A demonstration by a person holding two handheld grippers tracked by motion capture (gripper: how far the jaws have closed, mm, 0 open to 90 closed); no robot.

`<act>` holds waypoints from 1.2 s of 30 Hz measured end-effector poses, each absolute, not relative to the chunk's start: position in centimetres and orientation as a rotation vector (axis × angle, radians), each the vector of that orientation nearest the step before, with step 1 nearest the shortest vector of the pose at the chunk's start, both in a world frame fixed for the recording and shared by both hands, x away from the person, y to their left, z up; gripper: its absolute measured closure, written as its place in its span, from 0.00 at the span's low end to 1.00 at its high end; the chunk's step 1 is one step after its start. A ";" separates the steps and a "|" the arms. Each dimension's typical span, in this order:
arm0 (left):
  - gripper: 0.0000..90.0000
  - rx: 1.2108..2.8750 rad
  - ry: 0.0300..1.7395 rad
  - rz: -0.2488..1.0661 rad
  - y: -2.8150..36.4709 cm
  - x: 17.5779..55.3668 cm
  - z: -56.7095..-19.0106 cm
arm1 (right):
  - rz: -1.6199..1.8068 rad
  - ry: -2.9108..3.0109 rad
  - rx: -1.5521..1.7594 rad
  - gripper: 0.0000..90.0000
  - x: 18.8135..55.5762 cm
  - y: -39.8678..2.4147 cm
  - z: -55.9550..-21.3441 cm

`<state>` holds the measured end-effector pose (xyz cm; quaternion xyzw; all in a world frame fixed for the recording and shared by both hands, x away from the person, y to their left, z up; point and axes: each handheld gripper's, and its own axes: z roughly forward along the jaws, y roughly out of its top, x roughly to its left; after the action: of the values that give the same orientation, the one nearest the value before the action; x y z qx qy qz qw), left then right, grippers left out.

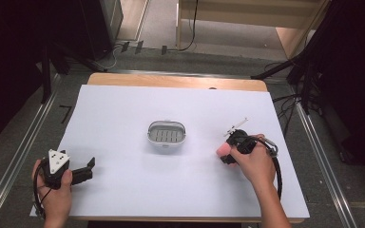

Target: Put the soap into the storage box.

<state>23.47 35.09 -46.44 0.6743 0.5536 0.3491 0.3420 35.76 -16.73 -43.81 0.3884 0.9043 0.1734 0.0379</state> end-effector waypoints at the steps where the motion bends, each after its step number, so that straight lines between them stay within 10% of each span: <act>1: 0.00 1.752 1.439 0.907 35.1 23.5 -46.4 | 0.540 2.782 1.173 0.43 35.8 -16.6 -43.6; 36: 0.00 1.752 1.442 0.901 35.2 23.5 -46.4 | 0.585 2.898 0.796 0.43 38.4 -10.5 -39.2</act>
<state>23.46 35.22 -46.40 0.6741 0.5549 0.3467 0.3428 38.42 -10.47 -39.17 0.2598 0.9458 0.1908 0.0402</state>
